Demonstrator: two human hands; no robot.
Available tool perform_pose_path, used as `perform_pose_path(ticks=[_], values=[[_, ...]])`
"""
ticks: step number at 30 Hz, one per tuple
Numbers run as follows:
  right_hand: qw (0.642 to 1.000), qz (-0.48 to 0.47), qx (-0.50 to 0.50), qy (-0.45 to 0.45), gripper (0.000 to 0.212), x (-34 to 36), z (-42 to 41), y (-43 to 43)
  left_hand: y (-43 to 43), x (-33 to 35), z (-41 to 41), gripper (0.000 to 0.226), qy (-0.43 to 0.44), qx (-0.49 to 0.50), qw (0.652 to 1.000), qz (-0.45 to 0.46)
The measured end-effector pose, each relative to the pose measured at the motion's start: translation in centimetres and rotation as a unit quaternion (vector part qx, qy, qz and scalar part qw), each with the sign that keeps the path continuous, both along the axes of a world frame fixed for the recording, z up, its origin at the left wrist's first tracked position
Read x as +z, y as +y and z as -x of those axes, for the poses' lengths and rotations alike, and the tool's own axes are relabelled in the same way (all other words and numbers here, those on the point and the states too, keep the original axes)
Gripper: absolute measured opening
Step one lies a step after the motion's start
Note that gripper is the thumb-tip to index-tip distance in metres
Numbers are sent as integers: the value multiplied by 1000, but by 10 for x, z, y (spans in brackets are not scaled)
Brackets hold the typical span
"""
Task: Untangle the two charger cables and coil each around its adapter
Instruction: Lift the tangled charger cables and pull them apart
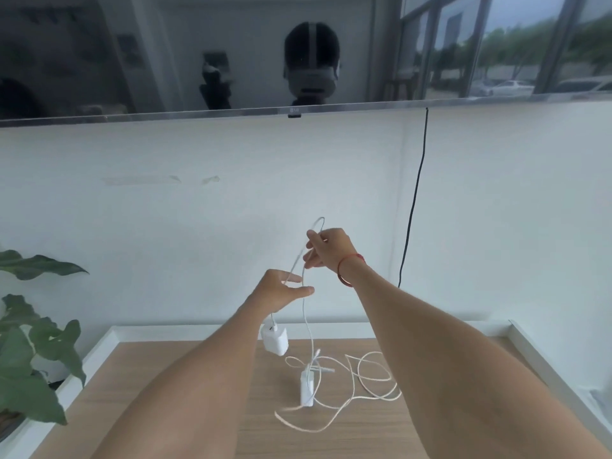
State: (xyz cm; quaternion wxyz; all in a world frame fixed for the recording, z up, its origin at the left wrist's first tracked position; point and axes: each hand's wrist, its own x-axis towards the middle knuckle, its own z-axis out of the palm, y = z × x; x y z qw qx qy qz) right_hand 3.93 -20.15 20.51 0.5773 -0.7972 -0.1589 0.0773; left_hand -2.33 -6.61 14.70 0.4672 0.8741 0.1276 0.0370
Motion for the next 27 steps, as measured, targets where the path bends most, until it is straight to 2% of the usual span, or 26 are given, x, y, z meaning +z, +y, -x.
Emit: perform_pose_path(ticks=[2,4,5,8,11,14,16,19,20,21,23,24,25,27], values=[[1000,-16,7,-16,34,12,2,4,-6,2,-4,16,1,-15,1000,-27],[999,-14,8,-38,35,17,2,4,-7,2,-7,46,-17,-18,999,-41],[999,-16,2,-42,37,17,3,3,-7,2,-7,50,-27,-15,998,-49],[999,-42,-28,-5,42,11,4,-5,-5,5,-7,31,-40,1,998,-43],[998,-40,-33,31,53,-7,11,-14,-3,11,-7,36,-54,19,998,-20],[998,24,-19,-48,69,-29,22,-18,-2,19,-3,31,-66,17,997,-33],[987,96,-14,-126,56,-43,26,-18,0,23,0,28,-73,30,997,-25],[966,201,-14,-161,32,-62,25,-15,1,30,3,29,-79,59,995,22],[961,235,-3,-145,24,-68,23,-13,1,33,3,29,-84,62,994,33],[958,267,16,-105,27,-71,22,-9,1,37,3,30,-92,63,993,44],[948,311,72,-6,52,-76,23,1,-2,47,3,34,-106,56,991,58],[942,322,95,24,58,-77,25,6,-4,52,3,36,-111,48,991,64],[941,320,104,32,55,-77,28,11,-5,56,3,38,-117,41,990,70],[955,283,91,11,29,-80,29,19,-6,62,3,36,-125,38,989,73]])
